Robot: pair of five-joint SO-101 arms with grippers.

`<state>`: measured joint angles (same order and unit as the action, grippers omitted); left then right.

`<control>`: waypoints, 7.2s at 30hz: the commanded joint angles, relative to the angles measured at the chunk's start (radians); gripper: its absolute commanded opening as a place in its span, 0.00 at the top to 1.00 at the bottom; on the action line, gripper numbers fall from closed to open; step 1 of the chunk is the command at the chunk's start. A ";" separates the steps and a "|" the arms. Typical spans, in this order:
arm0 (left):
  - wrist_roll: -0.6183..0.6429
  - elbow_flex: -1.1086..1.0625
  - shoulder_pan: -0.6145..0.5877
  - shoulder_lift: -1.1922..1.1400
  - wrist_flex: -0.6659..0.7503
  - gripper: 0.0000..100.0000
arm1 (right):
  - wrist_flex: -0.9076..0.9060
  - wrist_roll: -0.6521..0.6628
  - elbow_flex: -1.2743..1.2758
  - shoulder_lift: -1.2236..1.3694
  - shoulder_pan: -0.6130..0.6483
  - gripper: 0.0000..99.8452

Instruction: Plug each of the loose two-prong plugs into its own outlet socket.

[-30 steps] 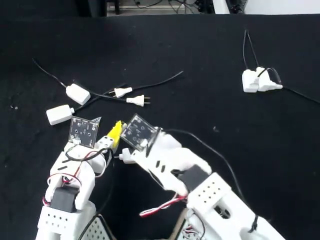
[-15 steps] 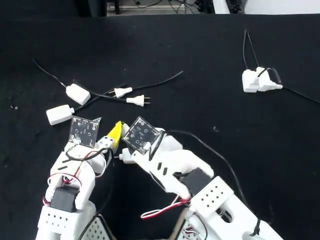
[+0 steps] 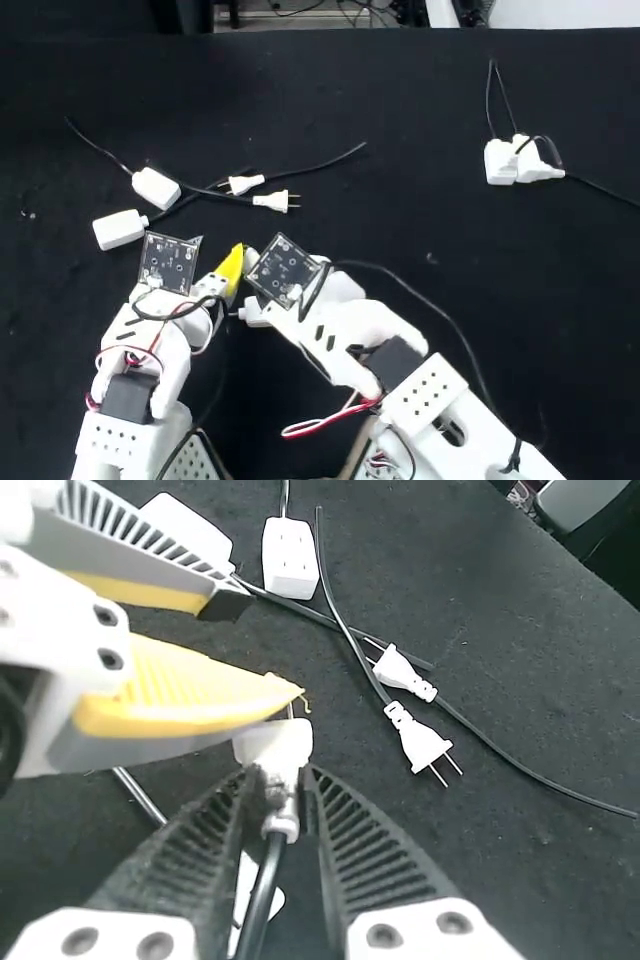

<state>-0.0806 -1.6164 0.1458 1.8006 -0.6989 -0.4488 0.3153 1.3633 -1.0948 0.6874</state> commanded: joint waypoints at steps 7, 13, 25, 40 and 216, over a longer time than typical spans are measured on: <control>-0.005 -0.002 0.005 -0.006 0.005 0.80 | 0.002 -0.009 -0.016 -0.038 0.015 0.99; -0.005 0.001 0.002 -0.002 0.005 0.80 | 0.002 -0.009 -0.015 -0.038 0.015 0.99; -0.005 0.001 0.001 0.000 0.005 0.80 | -0.347 -0.114 -0.213 0.113 -0.184 0.82; -0.005 -0.001 0.001 0.000 0.003 0.80 | -0.203 -0.242 -0.275 0.475 -0.187 0.87; 0.035 0.430 -0.171 -0.675 -0.075 0.77 | -0.304 -0.087 -0.386 0.475 -0.235 0.99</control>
<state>-0.1389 -1.1070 -0.0077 0.9889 -0.8753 -0.8063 0.2094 0.9321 -0.4948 0.3790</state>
